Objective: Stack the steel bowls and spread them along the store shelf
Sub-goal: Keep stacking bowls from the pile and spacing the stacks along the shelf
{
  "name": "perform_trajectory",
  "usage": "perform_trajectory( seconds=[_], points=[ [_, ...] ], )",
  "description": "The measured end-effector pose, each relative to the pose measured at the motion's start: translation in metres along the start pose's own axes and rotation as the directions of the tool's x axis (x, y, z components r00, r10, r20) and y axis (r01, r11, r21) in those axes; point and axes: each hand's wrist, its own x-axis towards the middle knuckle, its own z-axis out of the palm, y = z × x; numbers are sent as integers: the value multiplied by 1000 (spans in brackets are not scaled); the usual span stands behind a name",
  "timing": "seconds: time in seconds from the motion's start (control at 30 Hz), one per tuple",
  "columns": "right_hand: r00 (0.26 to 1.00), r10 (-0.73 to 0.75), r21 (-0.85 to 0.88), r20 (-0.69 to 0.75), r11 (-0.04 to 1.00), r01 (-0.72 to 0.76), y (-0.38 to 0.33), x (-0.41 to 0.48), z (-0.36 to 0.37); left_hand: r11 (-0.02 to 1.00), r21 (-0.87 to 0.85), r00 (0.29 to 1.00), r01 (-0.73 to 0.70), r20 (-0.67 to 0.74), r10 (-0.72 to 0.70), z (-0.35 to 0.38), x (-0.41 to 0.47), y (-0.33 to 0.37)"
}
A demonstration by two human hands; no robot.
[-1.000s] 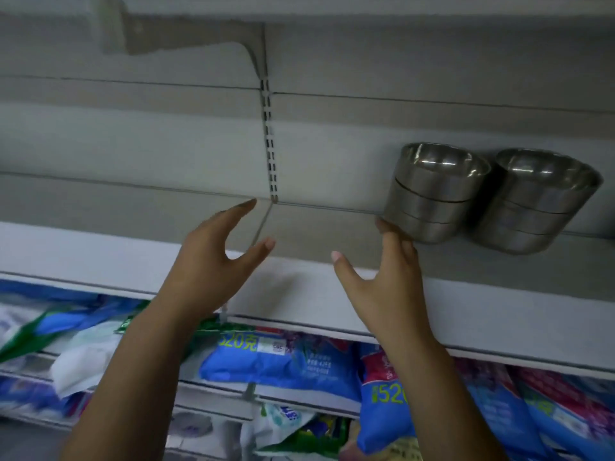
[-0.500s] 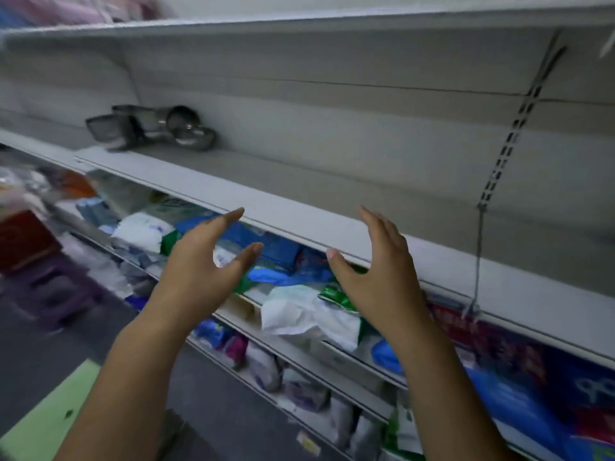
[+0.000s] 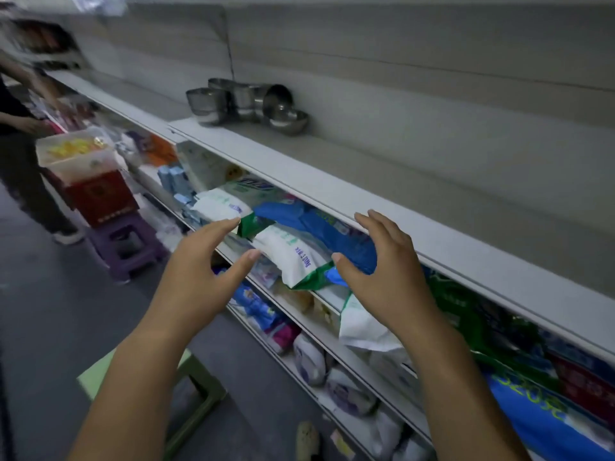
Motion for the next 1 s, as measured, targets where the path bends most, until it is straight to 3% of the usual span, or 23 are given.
perform_trajectory(
  seconds=[0.17, 0.4, 0.67, 0.8, 1.0],
  points=[
    [995, -78, 22, 57, 997, 77, -24, 65, 37, 999, 37, 995, 21, -93, -17, -17, 56, -31],
    [990, -133, -17, 53, 991, 134, -42, 174, 81, 999, 31, 993, 7, -115, -3, -14, 155, -73],
    [986, -121, -22, 115, 992, 124, -31, 280, 119, 996, -43, 985, 74, -155, -79, 16, 262, -117],
    [981, -94, -10, 170, 995, 97, -28, 312, 145, 986, -135, 988, 97, -107, -112, 34, 287, -147],
    [973, -58, -24, 225, 998, 64, -33, 355, 179, 984, -129, 982, 124, -126, -140, 50, 338, -186]
  ],
)
